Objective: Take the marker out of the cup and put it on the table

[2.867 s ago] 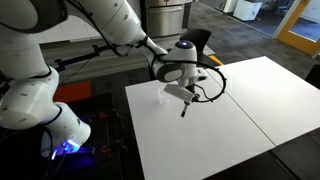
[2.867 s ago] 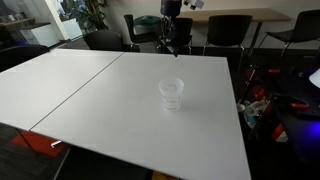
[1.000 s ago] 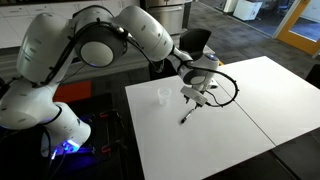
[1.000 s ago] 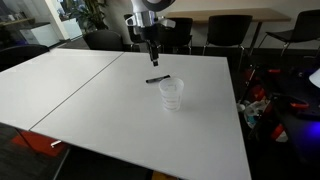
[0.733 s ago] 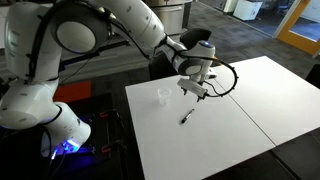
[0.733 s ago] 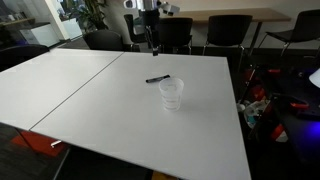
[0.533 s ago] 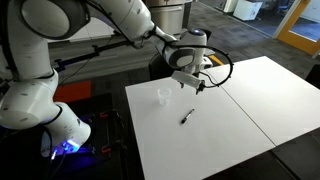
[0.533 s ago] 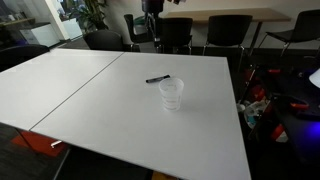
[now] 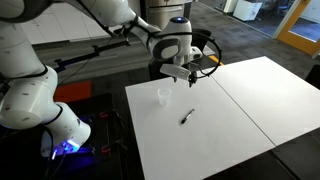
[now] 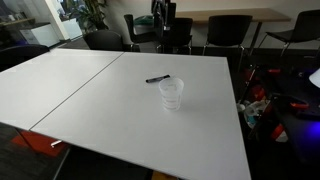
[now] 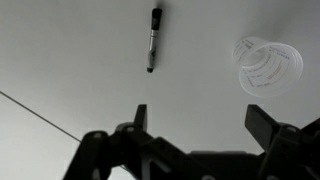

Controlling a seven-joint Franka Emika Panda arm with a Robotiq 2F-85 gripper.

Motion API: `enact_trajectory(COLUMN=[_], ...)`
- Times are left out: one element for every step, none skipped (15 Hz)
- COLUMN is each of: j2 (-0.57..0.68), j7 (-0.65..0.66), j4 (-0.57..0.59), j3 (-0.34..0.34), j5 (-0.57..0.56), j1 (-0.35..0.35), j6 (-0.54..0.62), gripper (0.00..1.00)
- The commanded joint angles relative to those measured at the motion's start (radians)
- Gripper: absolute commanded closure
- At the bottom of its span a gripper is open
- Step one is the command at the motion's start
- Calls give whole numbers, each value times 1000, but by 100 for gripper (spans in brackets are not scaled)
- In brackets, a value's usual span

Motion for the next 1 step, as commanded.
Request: enact_trajectory(j2=[0], j7=[1], j4=[-1], j3=[-11], j5=[2], j1=[11], j6=[-2], gripper=[0])
